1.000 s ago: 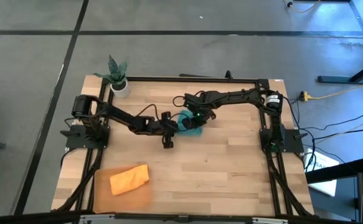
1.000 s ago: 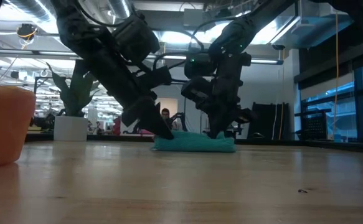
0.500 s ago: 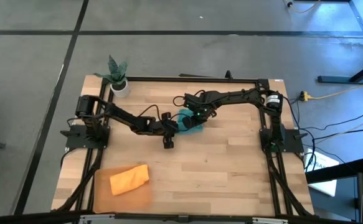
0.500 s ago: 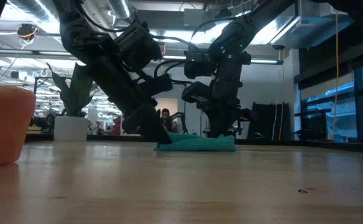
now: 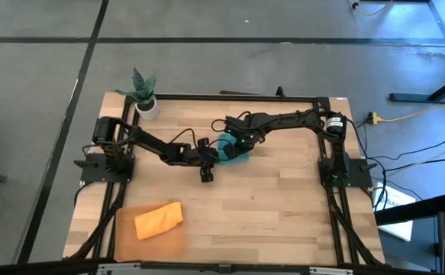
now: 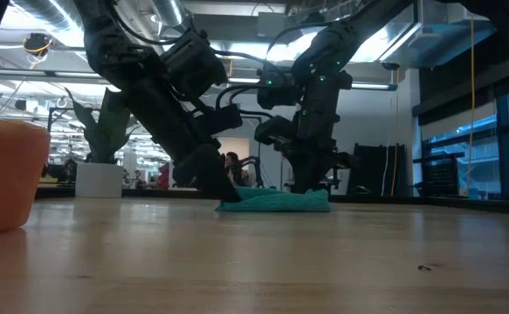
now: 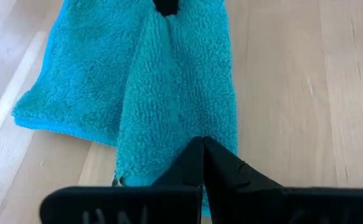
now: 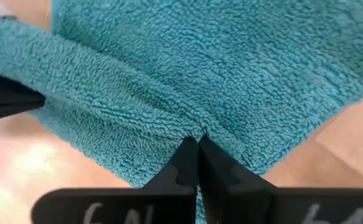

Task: Roll microfiber towels into tight, uniform cylinder then place into a basket
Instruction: Roll the blue microfiber towel

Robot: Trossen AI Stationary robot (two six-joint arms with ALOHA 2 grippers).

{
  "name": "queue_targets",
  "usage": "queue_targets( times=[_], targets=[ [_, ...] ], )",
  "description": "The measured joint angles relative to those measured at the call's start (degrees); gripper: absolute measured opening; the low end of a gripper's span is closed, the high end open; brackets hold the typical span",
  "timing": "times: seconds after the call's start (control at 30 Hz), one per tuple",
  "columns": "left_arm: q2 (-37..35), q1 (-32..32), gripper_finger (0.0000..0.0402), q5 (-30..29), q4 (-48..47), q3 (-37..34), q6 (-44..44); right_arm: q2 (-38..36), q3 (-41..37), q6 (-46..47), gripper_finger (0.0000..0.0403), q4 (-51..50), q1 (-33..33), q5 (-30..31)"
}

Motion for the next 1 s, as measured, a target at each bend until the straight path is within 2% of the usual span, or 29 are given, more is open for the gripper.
queue_targets(
  times=[0.27,0.77,1.0],
  targets=[
    [0.02,-0.02,0.0000,0.07,-0.13,-0.02,-0.80,0.39,0.00,-0.14,0.0005,1.91,0.00,1.89],
    [-0.94,-0.37,0.0000,0.44,-1.14,-0.22,-1.22,2.12,0.15,-1.35,0.0005,4.55,1.29,0.41],
    [-4.85,-1.28,0.0000,0.87,-9.00,-0.33,-1.27,2.28,0.04,-3.67,0.0005,5.59,3.28,-2.52]
  ],
)
